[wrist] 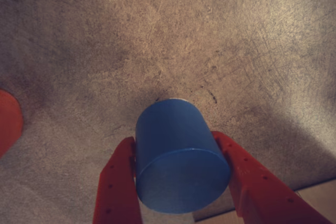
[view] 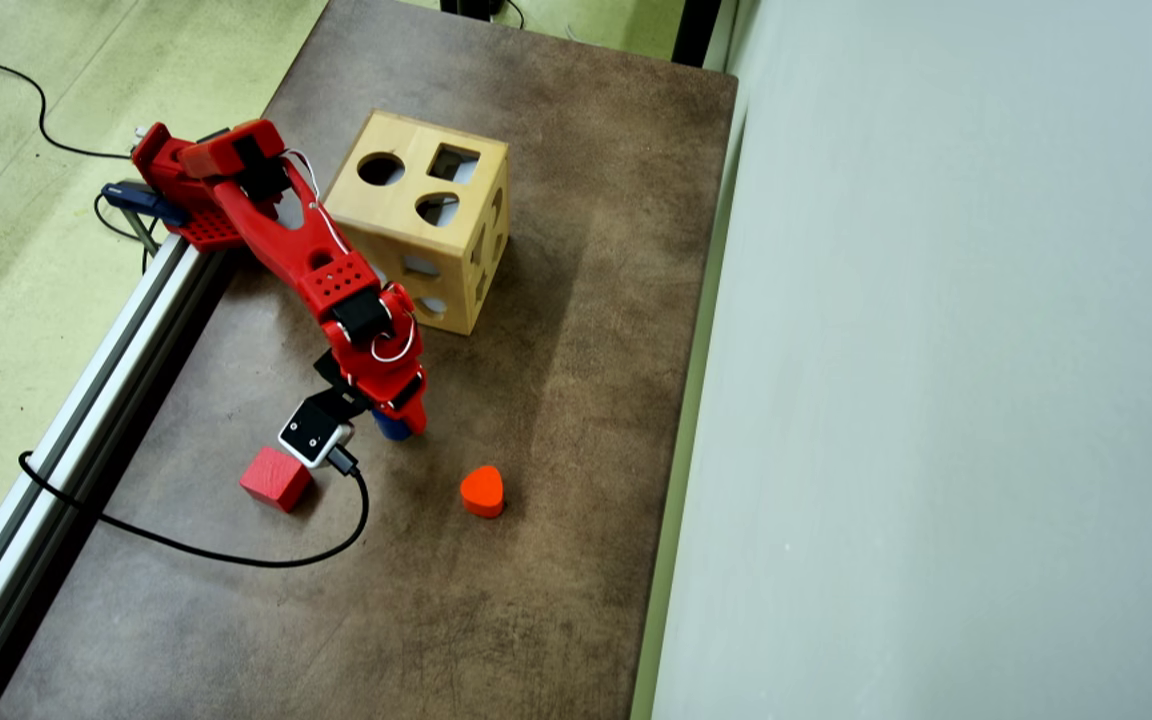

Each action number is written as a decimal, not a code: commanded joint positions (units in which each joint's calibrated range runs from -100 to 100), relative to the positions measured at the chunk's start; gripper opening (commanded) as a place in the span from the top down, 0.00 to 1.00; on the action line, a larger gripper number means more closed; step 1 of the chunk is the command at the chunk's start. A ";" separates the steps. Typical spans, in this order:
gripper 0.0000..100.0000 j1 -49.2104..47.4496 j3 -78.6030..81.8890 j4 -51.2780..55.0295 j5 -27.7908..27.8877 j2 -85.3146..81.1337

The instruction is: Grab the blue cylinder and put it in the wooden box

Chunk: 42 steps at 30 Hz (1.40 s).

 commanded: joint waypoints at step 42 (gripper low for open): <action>0.94 -11.28 7.04 24.62 -0.10 -59.39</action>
